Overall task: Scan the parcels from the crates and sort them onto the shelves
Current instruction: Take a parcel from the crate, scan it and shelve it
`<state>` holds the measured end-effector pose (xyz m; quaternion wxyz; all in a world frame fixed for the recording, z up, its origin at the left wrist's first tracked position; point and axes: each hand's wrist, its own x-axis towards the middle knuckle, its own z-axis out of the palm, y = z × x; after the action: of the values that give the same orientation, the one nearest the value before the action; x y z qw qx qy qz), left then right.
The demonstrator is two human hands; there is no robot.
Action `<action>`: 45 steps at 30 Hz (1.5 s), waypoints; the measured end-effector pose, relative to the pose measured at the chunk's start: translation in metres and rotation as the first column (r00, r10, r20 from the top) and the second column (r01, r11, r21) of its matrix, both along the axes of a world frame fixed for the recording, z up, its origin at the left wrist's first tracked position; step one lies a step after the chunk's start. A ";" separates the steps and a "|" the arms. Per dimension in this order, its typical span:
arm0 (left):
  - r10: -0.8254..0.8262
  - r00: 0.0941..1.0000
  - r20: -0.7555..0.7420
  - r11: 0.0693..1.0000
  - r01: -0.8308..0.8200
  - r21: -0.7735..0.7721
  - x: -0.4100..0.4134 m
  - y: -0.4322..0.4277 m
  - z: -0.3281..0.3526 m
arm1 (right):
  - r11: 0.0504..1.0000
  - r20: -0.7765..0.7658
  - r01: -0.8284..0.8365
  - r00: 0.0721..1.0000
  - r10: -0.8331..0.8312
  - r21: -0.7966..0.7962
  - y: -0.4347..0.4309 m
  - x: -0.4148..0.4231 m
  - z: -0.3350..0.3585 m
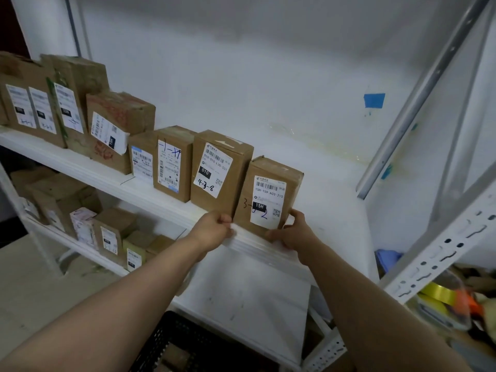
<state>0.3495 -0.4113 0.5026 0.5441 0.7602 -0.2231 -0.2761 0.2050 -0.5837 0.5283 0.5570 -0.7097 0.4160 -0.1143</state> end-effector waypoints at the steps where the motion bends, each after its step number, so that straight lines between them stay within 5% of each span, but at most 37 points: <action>1: 0.010 1.000 0.006 1.000 -0.010 -0.005 -0.003 0.000 0.000 | 1.000 -0.015 0.001 1.000 -0.002 -0.014 0.000 -0.002 -0.001; 10: 0.031 0.999 -0.017 0.999 -0.031 0.013 -0.049 0.000 -0.008 | 0.981 -0.061 0.049 0.996 -0.061 -0.187 0.007 -0.047 -0.005; 17: 0.073 0.997 -0.021 0.987 -0.069 0.148 -0.113 0.026 -0.051 | 0.896 -0.130 -0.136 0.988 0.088 -0.422 0.041 -0.116 -0.041; 26: 0.120 0.992 -0.048 0.898 -0.088 0.431 -0.186 0.108 -0.126 | 0.945 -0.351 -0.299 0.906 0.236 -0.135 0.069 -0.170 -0.154; 32: 0.197 0.972 -0.128 0.851 -0.105 0.515 -0.186 0.167 -0.169 | 0.903 -0.552 -0.427 0.746 0.373 0.033 0.104 -0.158 -0.193; 45: 0.053 0.982 -0.183 0.755 0.080 0.650 -0.107 0.220 -0.289 | 0.791 -0.627 -0.562 0.532 0.568 0.240 0.165 -0.060 -0.325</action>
<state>0.2428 -0.1913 0.2132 0.2606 0.8709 -0.0649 -0.4117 0.1448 -0.4189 0.2038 0.3778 -0.7942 0.3360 0.3370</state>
